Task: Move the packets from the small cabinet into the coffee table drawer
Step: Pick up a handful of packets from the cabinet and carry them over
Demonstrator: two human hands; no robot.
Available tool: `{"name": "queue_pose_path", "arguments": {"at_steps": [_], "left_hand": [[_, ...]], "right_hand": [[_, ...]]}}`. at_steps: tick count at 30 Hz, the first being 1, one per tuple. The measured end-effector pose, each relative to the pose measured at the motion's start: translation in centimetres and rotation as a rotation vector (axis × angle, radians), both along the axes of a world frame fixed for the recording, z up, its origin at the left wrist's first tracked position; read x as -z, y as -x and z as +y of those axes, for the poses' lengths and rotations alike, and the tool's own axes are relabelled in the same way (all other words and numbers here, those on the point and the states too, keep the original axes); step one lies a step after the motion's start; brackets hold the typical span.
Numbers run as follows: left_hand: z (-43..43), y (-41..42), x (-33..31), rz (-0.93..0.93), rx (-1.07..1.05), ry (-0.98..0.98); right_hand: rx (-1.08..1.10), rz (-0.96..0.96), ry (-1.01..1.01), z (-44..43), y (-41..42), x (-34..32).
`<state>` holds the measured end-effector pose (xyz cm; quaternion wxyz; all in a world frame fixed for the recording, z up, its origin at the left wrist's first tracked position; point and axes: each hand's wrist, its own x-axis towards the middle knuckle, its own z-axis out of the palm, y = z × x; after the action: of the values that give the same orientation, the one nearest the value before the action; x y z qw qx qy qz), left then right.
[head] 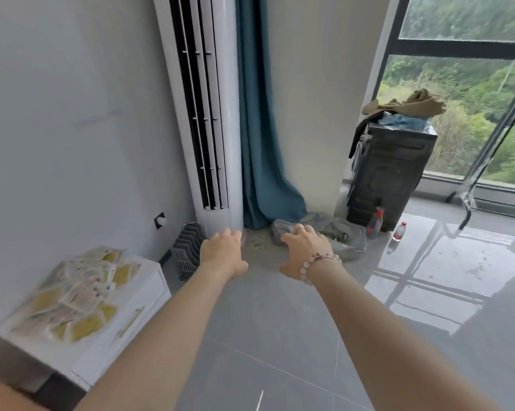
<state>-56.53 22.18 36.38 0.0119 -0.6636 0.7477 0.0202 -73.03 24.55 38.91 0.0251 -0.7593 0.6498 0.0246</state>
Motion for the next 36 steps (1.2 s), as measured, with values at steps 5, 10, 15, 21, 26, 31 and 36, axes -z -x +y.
{"name": "queue_pose_path", "arguments": {"at_steps": [5,10,15,21,26,31,36], "left_hand": [[-3.4,-2.3,-0.4,-0.005,-0.123,0.024],[-7.1,-3.7,-1.5,-0.031,-0.193,0.058],[-9.6,-5.3,-1.6,0.004,-0.358,0.059],[-9.0,-9.3,-0.5,0.000,-0.510,0.020],[-7.6,-14.9,0.0,-0.001,-0.667,0.004],[-6.9,-20.8,0.8,-0.032,-0.778,-0.035],[-7.2,-26.3,1.7,-0.029,-0.809,-0.049]], "right_hand": [[-0.122,-0.012,-0.006,-5.7,-2.1,0.1],[-0.238,-0.055,0.002,-11.9,-4.0,-1.1],[-0.360,-0.047,-0.034,-17.1,-6.4,-1.0],[-0.546,-0.038,-0.063,-19.3,-12.1,-0.3],[-0.681,-0.059,-0.071,-19.8,-18.2,0.5],[-0.759,-0.014,-0.105,-20.2,-24.0,2.3],[-0.801,0.032,-0.106,-21.9,-30.5,2.9]]}}
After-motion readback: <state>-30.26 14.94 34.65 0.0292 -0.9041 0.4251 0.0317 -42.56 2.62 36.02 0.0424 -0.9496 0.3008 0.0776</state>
